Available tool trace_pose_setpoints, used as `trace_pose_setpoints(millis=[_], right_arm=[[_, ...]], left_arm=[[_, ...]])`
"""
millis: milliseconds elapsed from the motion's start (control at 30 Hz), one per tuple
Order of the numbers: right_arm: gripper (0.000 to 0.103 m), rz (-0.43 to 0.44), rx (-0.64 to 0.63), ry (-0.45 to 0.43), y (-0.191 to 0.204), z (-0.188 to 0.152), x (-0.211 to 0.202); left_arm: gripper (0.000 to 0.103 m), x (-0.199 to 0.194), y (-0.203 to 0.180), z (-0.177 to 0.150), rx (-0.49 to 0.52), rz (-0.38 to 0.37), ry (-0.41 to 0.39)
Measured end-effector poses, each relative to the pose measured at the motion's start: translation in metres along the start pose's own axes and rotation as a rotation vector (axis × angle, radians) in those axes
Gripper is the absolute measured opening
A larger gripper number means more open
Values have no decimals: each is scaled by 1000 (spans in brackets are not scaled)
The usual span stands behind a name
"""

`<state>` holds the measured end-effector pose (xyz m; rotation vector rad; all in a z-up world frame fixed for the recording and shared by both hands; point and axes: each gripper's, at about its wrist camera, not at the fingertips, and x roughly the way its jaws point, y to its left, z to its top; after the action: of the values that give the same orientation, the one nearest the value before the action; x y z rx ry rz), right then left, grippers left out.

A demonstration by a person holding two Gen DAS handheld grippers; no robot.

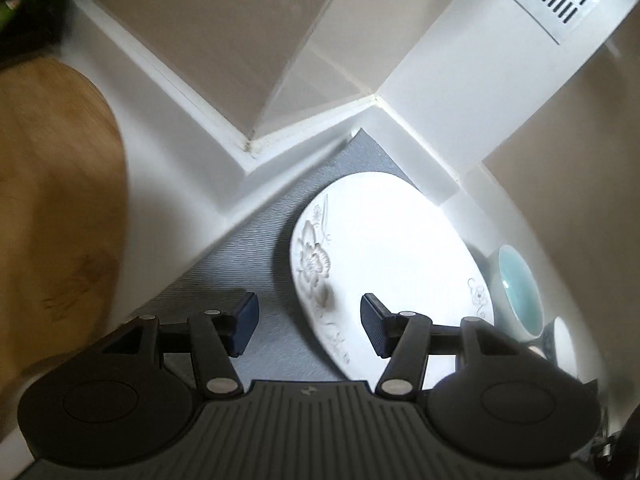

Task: Organize plates and bowls
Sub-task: 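Move the left tool to the white oval flower plate on the mat, then grasp the oval plate's rim with the left tool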

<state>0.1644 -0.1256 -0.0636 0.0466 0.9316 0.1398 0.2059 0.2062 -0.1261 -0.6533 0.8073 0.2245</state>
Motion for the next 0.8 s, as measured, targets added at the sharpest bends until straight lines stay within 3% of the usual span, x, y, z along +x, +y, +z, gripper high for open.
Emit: trace_pose_setpoints(millis=[333,433,500,800], right_arm=[[23,-72,16,-5,17,4,-8],[23,-85,22,-10,21,5,-8],[23,-89,22,-16,23,7,-9],[23,-63,-25,-33,46,17,-6]], left_arm=[[58,24,-9,4,10,-65,28],[43,26,-6,5,12,-46,23],[23,26,-3,7,14,-15,25],[18,21,8,7,-19,-30,43]])
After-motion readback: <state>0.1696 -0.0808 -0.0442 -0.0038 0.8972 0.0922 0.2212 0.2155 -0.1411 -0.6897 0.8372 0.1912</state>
